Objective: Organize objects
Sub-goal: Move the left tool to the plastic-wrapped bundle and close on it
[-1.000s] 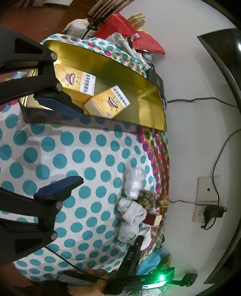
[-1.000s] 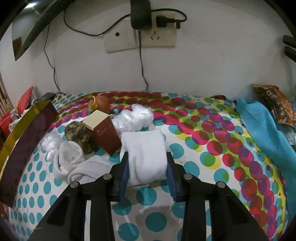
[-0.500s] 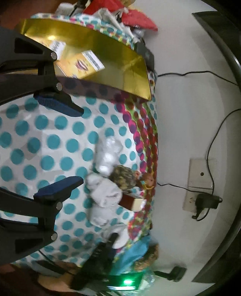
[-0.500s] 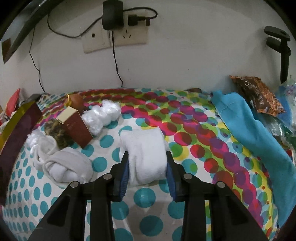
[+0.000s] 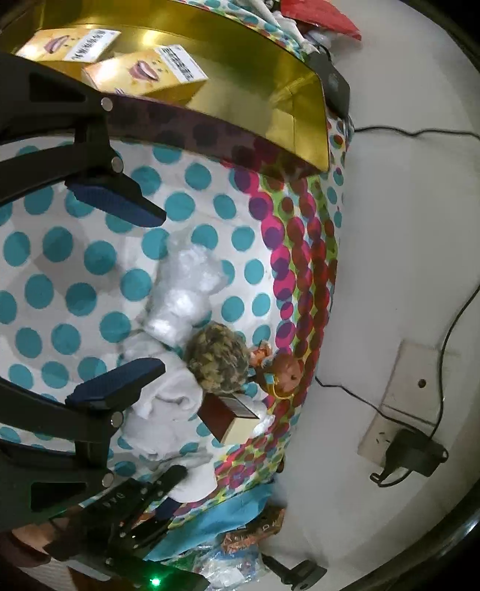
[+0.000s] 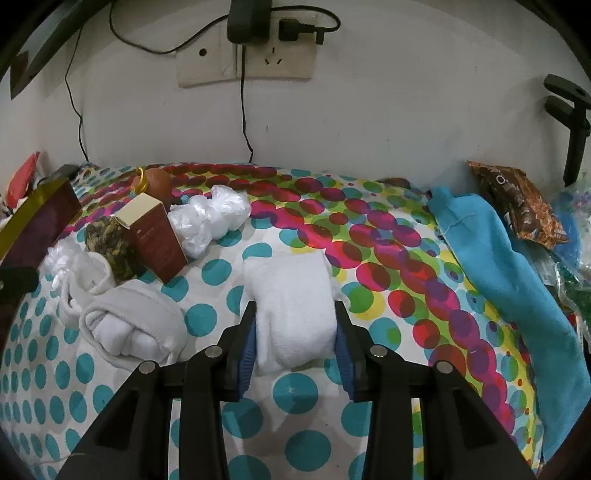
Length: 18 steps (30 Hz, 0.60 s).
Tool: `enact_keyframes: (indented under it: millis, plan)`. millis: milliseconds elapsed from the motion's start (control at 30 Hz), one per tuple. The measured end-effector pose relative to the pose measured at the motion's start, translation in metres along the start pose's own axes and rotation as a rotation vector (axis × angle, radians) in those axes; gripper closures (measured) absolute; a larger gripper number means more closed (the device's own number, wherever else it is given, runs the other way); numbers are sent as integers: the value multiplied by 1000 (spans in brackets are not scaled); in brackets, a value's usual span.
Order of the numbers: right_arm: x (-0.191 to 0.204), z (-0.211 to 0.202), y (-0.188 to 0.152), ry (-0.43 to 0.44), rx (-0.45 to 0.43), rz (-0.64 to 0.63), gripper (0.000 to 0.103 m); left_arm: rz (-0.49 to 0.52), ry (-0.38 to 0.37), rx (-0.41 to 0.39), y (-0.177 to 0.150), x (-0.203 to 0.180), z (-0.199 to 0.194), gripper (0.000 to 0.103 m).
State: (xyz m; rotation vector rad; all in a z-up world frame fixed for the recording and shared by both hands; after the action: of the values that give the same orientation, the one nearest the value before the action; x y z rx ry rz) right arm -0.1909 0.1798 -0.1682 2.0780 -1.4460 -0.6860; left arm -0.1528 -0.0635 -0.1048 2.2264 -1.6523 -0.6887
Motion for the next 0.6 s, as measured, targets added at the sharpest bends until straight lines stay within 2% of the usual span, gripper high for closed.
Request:
enact_keyframes:
  millis: [333, 600]
  plan:
    - [7, 8, -2, -11, 32, -28, 61, -38, 56, 8, 12, -3, 27, 28]
    - [9, 9, -3, -14, 34, -30, 60, -19, 101, -5, 8, -2, 41, 27]
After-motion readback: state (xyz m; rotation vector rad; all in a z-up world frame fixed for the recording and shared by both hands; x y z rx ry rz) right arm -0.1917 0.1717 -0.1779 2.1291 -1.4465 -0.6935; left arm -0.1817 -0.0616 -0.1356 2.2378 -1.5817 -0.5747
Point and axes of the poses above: each gripper's, at about its wrist camera, not at the fingertips, and z roughly the way its jaws point, x to its left, y to its top, the point moved 1 cm from there along z, roughly the way its jaws point, and after that the axes turned 5 degrees about -z, right-handed, at the moved point
